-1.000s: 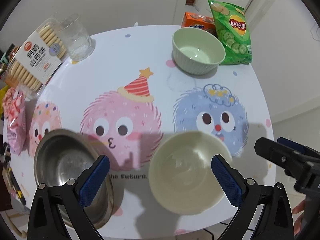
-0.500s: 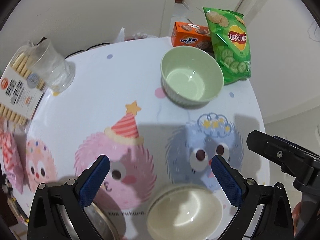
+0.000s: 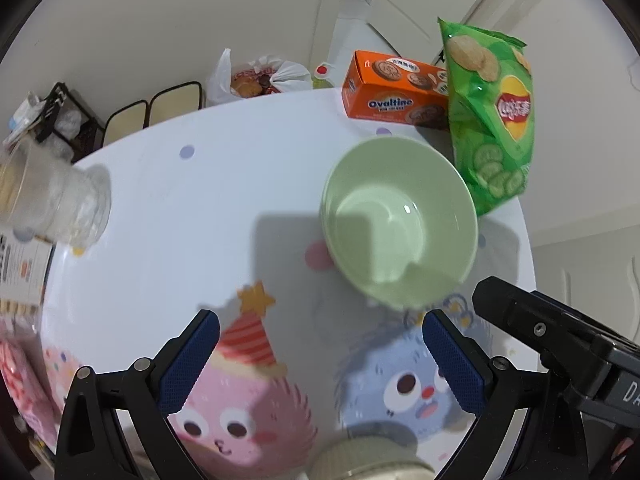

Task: Organize plates and bowls
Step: 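Withdraw both tools and move toward the next pale green bowl, then grip the rim of the pale green bowl with both tools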

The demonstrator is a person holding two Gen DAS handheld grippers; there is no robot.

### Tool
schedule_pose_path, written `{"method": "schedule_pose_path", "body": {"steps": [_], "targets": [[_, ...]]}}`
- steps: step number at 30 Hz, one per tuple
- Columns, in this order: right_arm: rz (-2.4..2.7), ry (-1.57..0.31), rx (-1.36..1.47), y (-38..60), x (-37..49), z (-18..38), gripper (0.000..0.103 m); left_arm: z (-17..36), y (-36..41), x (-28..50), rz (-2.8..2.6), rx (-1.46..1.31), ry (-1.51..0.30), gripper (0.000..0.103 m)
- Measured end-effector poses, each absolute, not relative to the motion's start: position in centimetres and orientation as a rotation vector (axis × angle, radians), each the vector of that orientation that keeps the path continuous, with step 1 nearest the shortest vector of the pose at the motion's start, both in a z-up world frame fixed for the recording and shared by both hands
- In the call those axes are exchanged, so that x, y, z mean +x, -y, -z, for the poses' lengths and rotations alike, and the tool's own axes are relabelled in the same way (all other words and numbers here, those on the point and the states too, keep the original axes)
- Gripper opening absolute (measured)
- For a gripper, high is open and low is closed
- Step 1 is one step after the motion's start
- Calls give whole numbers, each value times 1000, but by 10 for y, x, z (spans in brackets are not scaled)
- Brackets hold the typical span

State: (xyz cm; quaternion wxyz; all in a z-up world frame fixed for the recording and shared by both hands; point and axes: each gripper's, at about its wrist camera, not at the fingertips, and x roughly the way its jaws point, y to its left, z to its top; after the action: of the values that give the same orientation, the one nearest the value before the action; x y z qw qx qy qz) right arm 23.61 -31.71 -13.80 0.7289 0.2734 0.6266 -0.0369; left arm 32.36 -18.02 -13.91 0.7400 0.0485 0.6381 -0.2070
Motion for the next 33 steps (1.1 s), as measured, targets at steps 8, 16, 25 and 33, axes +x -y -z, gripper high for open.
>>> {"method": "schedule_pose_path", "body": {"steps": [8,16,25,33], "targets": [[124,-1406,673,325,259,156,99,155,193,348,438,143,-1421,103],[168,-1419,704,329,273,171,98,168,201,359,440,172,-1444,75],[177,-1443,707,327,277,180,54,178,204,364,474,154,-1483,37],[187,-1458,685,322,281,188,35,183,205,369,482,140,-1497,24]]}}
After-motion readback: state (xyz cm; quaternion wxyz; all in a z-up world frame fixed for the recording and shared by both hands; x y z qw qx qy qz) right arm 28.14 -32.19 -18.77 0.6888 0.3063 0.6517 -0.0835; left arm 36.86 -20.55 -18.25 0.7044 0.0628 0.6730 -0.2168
